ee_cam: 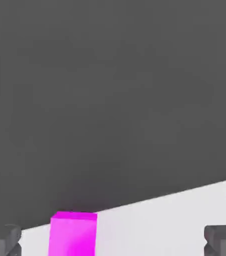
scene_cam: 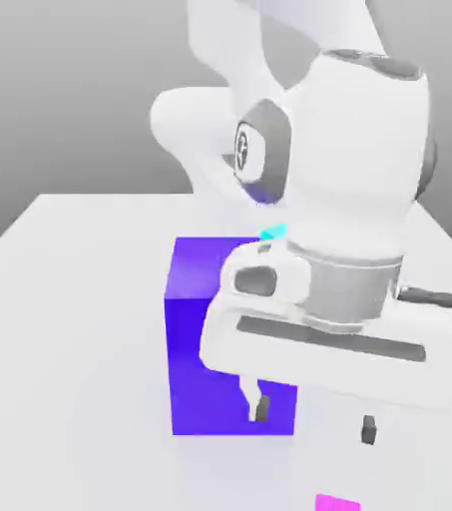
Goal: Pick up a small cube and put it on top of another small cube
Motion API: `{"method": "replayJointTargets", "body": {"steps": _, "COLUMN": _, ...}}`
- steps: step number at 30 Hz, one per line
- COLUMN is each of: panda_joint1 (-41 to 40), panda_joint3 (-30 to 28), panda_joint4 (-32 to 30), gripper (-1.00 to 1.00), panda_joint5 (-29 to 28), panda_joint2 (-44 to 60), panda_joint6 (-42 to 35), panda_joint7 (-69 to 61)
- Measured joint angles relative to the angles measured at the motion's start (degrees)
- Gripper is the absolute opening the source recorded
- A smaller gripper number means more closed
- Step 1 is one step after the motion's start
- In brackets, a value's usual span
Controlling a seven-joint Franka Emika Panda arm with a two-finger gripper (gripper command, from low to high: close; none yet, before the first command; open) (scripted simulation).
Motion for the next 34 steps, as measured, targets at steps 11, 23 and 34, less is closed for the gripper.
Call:
{"method": "replayJointTargets", "body": {"steps": 11, "panda_joint1": 3.42, "panda_joint3": -2.22, "panda_joint4": 2.38, "gripper": -1.0, "panda_joint5": -0.8, "panda_joint2": 16.93, "panda_joint6": 9.5, "panda_joint7": 4.36}}
{"method": "replayJointTargets", "body": {"steps": 23, "panda_joint1": 4.58, "panda_joint3": 4.74, "panda_joint4": 5.0, "gripper": -1.0, "panda_joint5": 0.88, "panda_joint2": 9.39, "panda_joint6": -1.3, "panda_joint7": -3.19}}
{"method": "replayJointTargets", "body": {"steps": 34, "panda_joint1": 12.3, "panda_joint3": 7.83, "panda_joint4": 12.79, "gripper": 1.0, "panda_joint5": -4.85, "panda_joint2": 17.0, "panda_joint6": -2.9, "panda_joint7": -9.11}}
